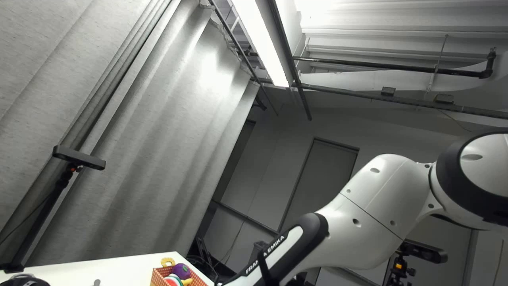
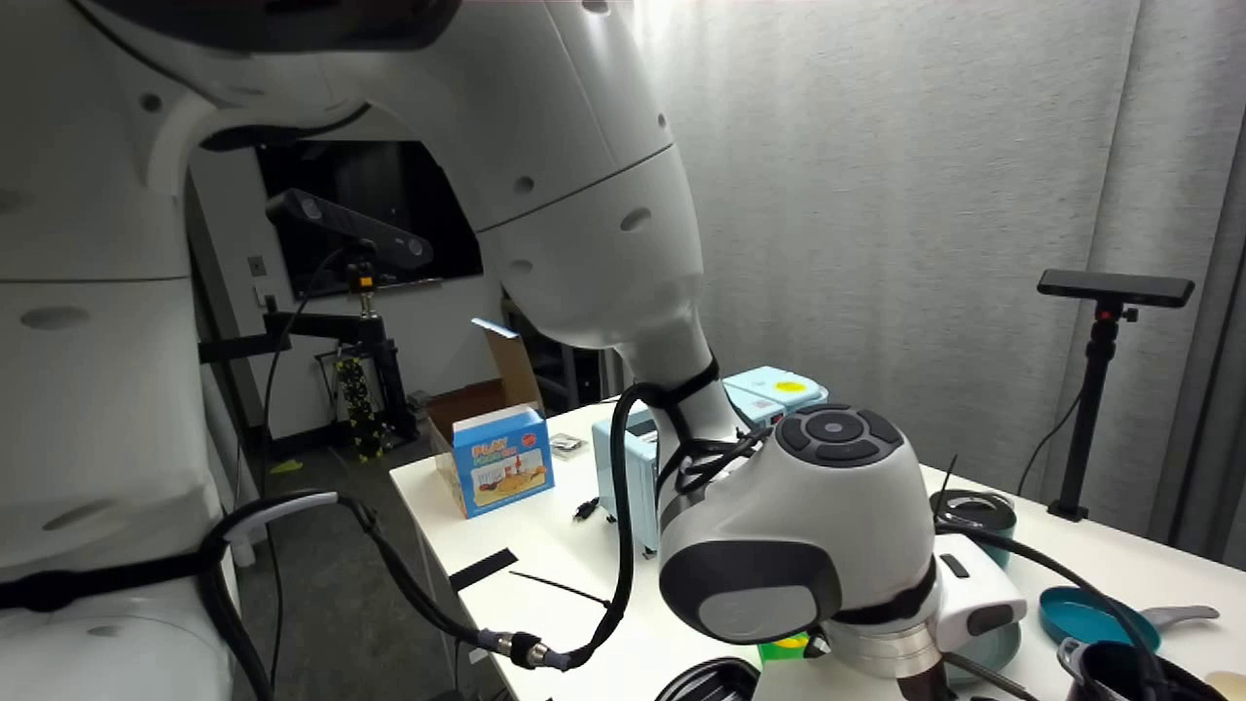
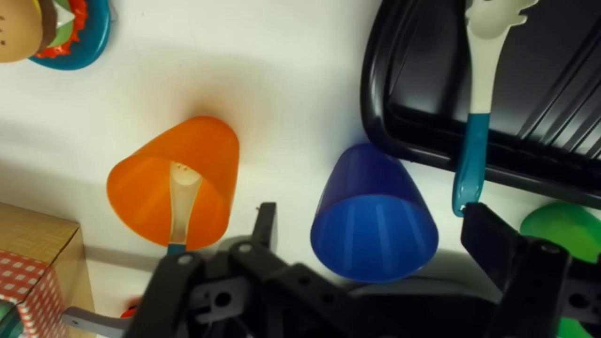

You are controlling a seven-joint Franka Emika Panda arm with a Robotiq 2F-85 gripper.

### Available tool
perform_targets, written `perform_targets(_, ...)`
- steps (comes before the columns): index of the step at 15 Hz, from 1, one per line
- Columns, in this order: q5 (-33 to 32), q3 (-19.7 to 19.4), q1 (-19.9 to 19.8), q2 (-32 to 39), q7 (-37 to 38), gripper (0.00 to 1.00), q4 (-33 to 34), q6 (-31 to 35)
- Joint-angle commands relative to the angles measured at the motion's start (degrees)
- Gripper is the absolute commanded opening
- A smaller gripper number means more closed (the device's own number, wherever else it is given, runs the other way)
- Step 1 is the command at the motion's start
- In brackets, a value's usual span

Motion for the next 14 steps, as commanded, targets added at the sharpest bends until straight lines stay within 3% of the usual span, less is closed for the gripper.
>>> perform_targets(1,0.32,-0.31,2.96,-1.72,3.05,1.00,-4.25,3.47)
perform_targets(6,1.29,1.04,4.57,-0.83,4.46,1.00,-5.71,3.85)
perform_targets(14,5.18,6.15,3.14,1.26,3.80,1.00,-4.37,2.50)
